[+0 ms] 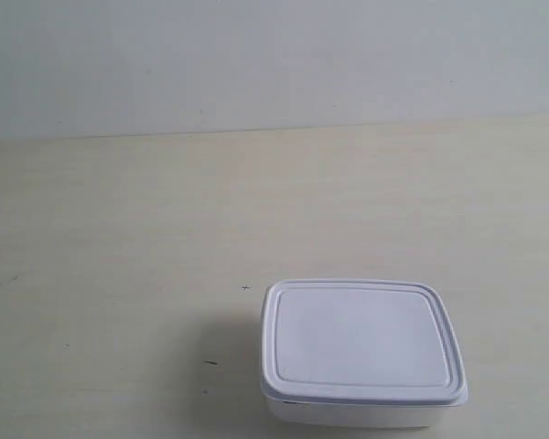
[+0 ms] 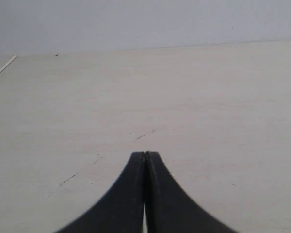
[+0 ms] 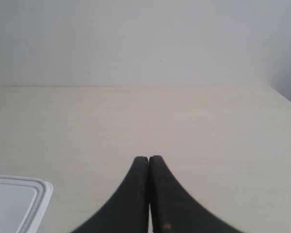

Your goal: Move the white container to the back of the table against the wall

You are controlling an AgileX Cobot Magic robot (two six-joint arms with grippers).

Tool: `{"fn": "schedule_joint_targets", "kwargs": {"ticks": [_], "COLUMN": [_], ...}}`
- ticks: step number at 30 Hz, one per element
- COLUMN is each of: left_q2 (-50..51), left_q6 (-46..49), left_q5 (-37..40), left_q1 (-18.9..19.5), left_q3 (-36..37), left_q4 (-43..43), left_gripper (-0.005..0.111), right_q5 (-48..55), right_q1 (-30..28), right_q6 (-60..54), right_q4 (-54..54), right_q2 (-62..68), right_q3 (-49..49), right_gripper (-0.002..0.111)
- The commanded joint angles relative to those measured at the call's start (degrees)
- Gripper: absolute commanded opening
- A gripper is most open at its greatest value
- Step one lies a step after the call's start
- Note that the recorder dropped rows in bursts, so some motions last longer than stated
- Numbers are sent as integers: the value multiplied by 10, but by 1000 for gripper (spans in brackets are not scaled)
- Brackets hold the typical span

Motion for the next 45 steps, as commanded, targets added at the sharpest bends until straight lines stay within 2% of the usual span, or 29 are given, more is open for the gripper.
{"fn": "schedule_joint_targets", "kwargs": {"ticks": [1,13,21,27,35,40,45], "left_q2": [-4,5,189,267,388,434,442], "left_q6": [0,0,0,0,0,0,0], "left_q5": [-2,-7,-77,9,13,12,14], "left_q1": [2,15,31,31,31,31,31], "left_q3": [-1,-1,-8,-119,-270,-322,-327], "left_q4": [1,1,1,1,1,1,1], "left_gripper": [0,0,0,0,0,0,0], "right_q5": [-8,-7,-8,-8,-8,-8,-26], "right_q1": [-2,-2,-2,-2,-2,-2,-2], "right_q6": [0,0,0,0,0,0,0], "right_q4": [1,1,1,1,1,1,1], "right_q2": [-4,-4,107,233,395,465,485], "right_q3": [3,3,-49,-124,-266,-342,-370], "right_gripper": [0,0,0,0,0,0,0]}}
